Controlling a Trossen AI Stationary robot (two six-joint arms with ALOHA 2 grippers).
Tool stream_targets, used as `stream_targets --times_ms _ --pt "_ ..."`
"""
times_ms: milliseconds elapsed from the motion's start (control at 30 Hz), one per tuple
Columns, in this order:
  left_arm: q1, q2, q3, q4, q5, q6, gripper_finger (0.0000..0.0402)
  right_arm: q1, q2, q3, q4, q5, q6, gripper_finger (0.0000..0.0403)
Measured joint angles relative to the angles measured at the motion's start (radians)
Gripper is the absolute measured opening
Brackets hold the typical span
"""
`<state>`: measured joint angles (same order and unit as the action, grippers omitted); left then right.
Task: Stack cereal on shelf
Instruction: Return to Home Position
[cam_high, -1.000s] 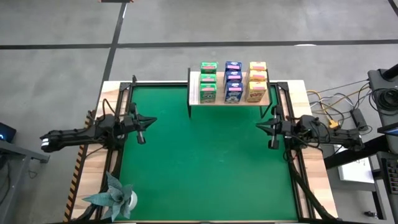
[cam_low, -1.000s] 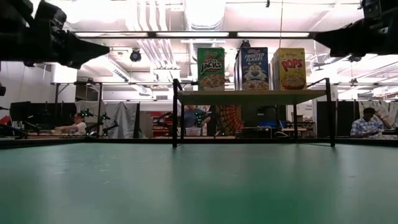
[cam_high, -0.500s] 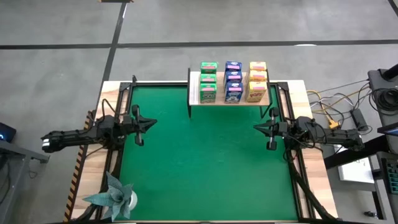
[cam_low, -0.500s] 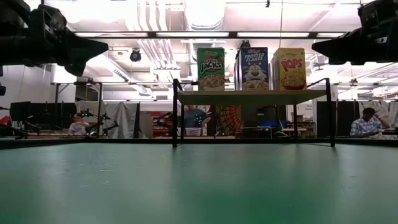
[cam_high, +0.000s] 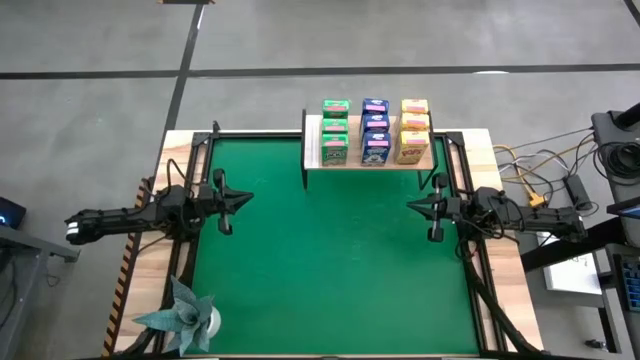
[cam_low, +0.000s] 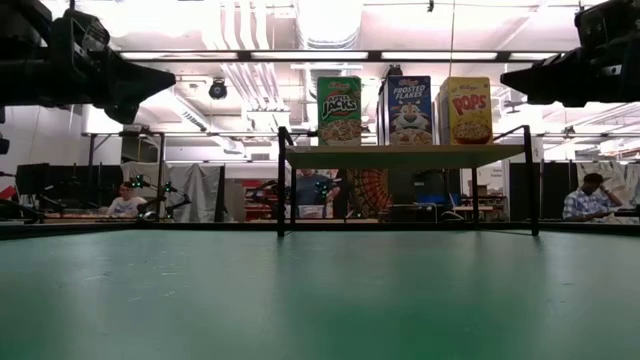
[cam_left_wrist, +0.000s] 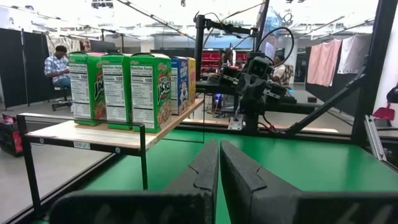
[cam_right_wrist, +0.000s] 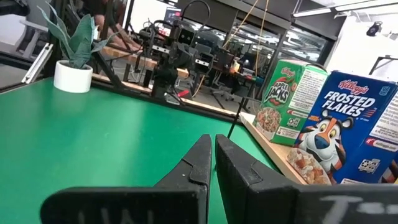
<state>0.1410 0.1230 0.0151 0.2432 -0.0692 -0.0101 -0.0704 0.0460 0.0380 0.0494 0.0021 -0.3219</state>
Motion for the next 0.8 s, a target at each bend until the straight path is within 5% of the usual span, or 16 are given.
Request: stream_targets --times_ms 800 --pt "0.000 0.000 0.001 0.000 0.000 0.000 0.0000 0.000 0.001 0.000 0.000 0.000 0.008 0.0013"
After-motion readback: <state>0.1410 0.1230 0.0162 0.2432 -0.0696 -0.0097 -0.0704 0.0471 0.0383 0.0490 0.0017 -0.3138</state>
